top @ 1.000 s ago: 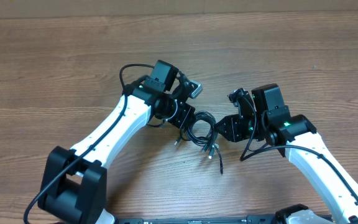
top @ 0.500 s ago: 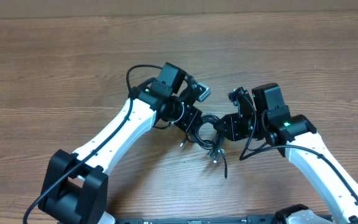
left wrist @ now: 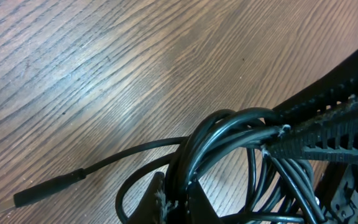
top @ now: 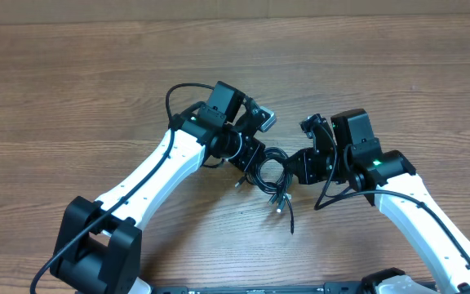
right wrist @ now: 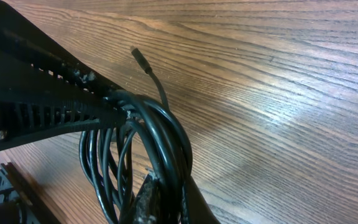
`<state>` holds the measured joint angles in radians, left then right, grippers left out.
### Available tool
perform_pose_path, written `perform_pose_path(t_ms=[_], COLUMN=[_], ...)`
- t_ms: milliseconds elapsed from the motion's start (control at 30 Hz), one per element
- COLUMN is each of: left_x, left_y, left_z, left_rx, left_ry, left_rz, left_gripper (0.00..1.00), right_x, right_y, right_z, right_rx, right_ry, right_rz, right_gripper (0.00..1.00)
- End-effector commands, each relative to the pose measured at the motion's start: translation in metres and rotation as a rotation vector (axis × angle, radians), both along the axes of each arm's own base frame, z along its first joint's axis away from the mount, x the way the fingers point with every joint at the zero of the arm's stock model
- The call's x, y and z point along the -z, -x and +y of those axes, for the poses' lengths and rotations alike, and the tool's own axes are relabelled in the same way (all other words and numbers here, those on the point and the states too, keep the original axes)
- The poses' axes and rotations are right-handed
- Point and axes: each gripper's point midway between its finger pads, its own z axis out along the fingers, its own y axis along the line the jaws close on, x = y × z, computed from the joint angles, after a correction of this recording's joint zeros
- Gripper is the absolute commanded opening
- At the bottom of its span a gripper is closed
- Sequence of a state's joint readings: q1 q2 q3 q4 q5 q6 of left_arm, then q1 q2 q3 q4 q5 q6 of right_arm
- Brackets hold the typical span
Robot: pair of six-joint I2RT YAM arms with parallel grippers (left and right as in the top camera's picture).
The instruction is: Untangle cables
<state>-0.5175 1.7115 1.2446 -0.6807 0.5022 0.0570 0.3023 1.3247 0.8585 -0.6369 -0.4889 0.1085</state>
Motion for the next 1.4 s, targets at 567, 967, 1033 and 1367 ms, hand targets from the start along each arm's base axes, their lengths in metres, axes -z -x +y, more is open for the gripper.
perform_pose_path(t_ms=[567,967,1033,1367], left_x=[-0.049,-0.060,-0.072,-0.097], left_y=[-0.040,-0.041,-0.041,-0.029], left_z=[0.088,0.108,0.111,0.101], left_rx=[-0.292,-0.367,-0.377,-0.342], left_ry=[-0.136,-0.180,-0.162,-0.069], left_rz=[-0.152,-0.188,-0.218,-0.239], left_gripper=[0.04,0.04,0.04,0.04], right_x=[0.010,0.032,0.033,0.009], right_y=[-0.005,0.002,0.004,-0.019], right_z=[-0.026,-0.110,-0.114,-0.035], right_rx=[0.138,0.617,0.648,0.205], right_ry=[0.146,0.479,0.488,0.181], right_rz=[0.040,0.137,0.150,-0.005], right_gripper=[0.04,0.18,0.39,0.54])
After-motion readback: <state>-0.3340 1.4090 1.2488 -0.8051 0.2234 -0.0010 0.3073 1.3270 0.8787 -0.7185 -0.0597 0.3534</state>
